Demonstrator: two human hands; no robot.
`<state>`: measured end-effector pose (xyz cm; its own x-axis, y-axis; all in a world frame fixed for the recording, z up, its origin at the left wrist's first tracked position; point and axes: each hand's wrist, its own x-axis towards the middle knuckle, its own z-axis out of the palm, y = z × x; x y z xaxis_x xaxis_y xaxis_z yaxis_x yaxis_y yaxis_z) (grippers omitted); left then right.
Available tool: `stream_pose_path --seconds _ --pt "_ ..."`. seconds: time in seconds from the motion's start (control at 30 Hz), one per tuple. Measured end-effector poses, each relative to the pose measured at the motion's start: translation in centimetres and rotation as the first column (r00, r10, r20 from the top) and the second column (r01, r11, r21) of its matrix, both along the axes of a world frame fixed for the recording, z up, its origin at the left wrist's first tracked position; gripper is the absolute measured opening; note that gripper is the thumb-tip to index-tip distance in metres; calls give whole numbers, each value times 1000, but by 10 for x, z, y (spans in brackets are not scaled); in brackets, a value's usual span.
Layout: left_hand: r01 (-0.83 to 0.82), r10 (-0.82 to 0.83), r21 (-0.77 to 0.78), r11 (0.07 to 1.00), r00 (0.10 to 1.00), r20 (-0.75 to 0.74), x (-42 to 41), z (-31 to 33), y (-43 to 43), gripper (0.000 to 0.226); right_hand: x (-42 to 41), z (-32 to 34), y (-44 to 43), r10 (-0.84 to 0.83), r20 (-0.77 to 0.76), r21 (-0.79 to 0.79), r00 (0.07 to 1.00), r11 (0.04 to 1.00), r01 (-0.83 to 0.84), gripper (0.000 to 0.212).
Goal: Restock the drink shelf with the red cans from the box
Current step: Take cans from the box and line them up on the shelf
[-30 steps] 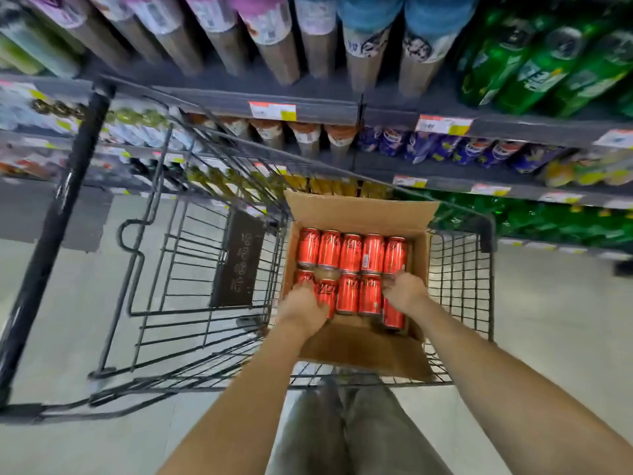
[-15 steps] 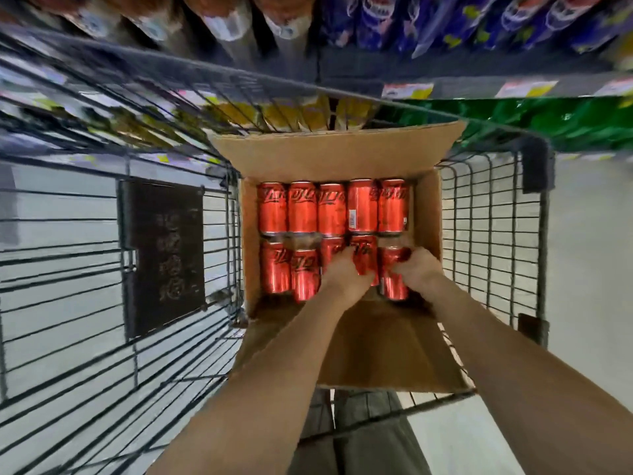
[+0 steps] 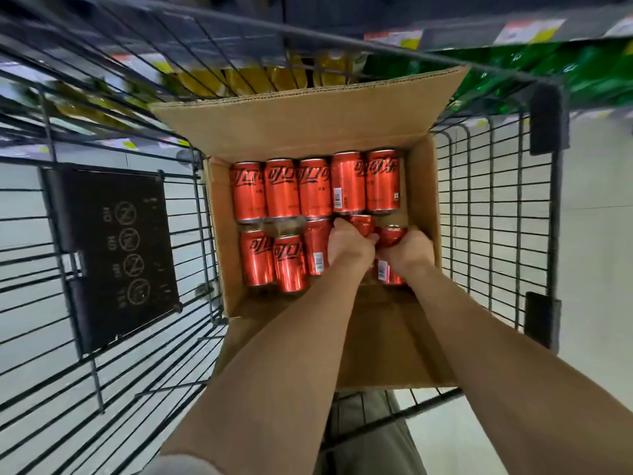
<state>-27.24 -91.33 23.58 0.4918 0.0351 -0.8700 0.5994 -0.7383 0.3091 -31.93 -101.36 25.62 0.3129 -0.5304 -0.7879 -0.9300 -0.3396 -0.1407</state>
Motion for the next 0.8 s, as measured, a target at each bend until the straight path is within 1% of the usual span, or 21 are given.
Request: stream_pose_path --seconds 0.2,0.33,0.4,0.43,0.5,0.53,0.6,0.67,0.73,0.8 --pt "35 -27 -46 998 986 163 -8 17 25 64 -6 24 4 -60 126 4 990 998 60 65" --pt "2 30 -123 992 965 259 -6 58 56 67 -6 68 13 -52 279 47 959 998 40 70" --pt "0 44 -140 990 950 309 0 88 70 70 -3 99 16 -71 372 80 925 996 44 67" --pt "3 47 -143 990 939 341 3 105 76 75 -1 116 17 -76 402 83 913 995 47 65" --pt "31 32 -140 990 905 424 10 139 86 89 2 149 19 -54 461 81 886 997 18 65" --pt "57 17 -141 988 882 471 13 157 90 91 3 164 20 -41 496 81 867 997 1 66" --pt "104 -1 -153 983 831 556 21 192 96 84 5 191 22 -37 556 87 830 996 -15 70" --pt "151 -2 -182 972 773 634 28 225 99 76 6 218 23 -23 608 71 794 997 -26 78" --pt "198 -2 -208 958 729 685 32 255 100 74 8 245 23 -10 657 50 753 998 -30 84" --pt "227 8 -225 948 689 725 33 284 97 74 9 271 20 -21 700 51 714 998 -21 80"
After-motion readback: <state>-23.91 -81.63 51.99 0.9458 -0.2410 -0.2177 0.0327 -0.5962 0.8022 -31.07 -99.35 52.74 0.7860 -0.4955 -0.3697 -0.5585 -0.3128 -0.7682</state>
